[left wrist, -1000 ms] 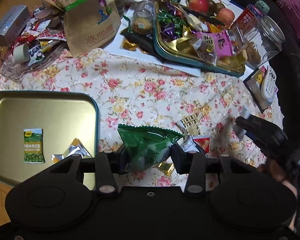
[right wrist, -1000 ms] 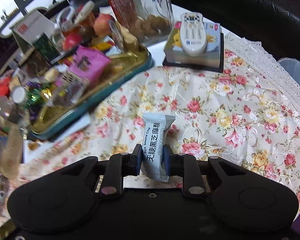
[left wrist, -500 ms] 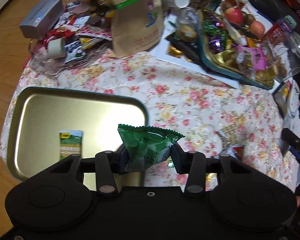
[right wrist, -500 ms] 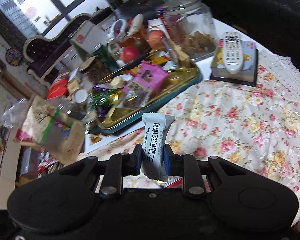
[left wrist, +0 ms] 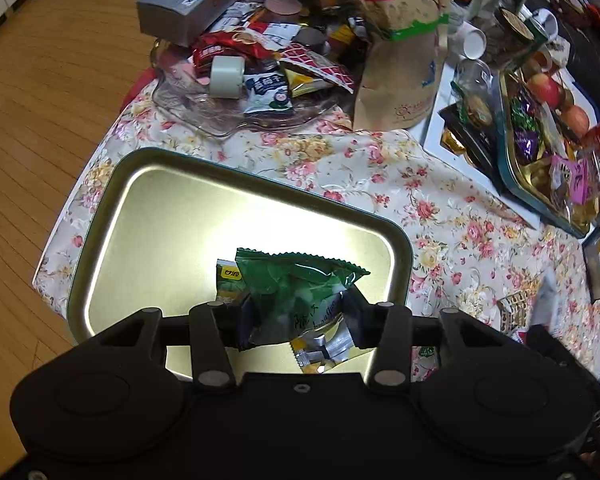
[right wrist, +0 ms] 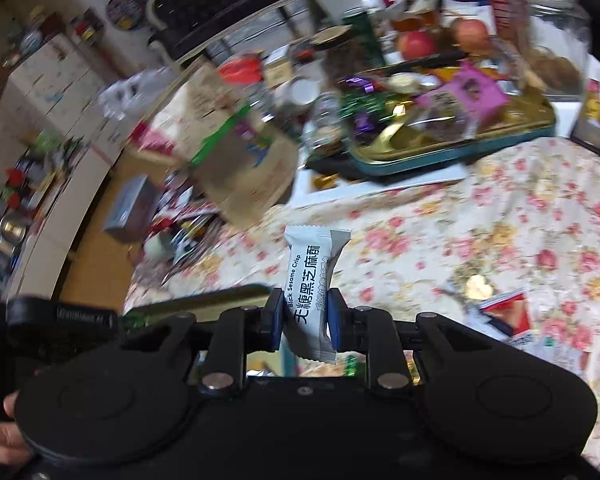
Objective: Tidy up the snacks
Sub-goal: 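Carry the green packet and white bar over the gold tray with both tools, then open the left tool to drop the green packet while the right tool drops the white bar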
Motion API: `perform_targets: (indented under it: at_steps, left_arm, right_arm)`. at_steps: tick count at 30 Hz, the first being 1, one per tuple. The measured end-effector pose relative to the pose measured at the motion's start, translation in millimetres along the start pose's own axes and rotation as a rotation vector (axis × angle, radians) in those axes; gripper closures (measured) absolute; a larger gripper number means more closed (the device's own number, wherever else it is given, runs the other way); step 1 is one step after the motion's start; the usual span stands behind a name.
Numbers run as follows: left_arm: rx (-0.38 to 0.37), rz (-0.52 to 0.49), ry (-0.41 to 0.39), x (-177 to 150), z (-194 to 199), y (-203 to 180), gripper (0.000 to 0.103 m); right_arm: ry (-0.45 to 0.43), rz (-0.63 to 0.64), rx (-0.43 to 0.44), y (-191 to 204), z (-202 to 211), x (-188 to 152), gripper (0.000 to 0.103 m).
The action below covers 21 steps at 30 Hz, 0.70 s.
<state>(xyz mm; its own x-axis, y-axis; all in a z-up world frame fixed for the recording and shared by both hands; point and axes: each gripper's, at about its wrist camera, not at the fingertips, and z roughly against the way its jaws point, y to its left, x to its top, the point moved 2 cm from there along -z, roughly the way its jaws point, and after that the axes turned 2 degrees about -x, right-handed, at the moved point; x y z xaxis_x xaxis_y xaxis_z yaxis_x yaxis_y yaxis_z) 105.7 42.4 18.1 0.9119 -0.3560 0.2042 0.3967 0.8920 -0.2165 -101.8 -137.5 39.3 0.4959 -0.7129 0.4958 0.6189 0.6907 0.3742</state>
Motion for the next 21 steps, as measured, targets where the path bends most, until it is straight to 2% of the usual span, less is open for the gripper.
perform_targets:
  at_steps: [7, 12, 15, 17, 21]
  left_arm:
    - [0.017, 0.015, -0.02, 5, 4, 17, 0.05]
    - [-0.067, 0.013, 0.01, 7, 3, 21, 0.05]
    - [-0.037, 0.014, 0.011, 5, 2, 21, 0.051]
    - [-0.046, 0.0, -0.015, 3, 8, 19, 0.05]
    - [0.016, 0.011, -0.035, 6, 7, 20, 0.049]
  right_arm:
    - [0.061, 0.1, 0.065, 53, -21, -21, 0.079]
    - [0.097, 0.15, 0.091, 76, -33, -33, 0.079]
    - [0.109, 0.169, 0.096, 84, -39, -35, 0.079]
    - [0.111, 0.187, 0.089, 87, -42, -38, 0.079]
    - [0.114, 0.199, 0.079, 88, -44, -40, 0.079]
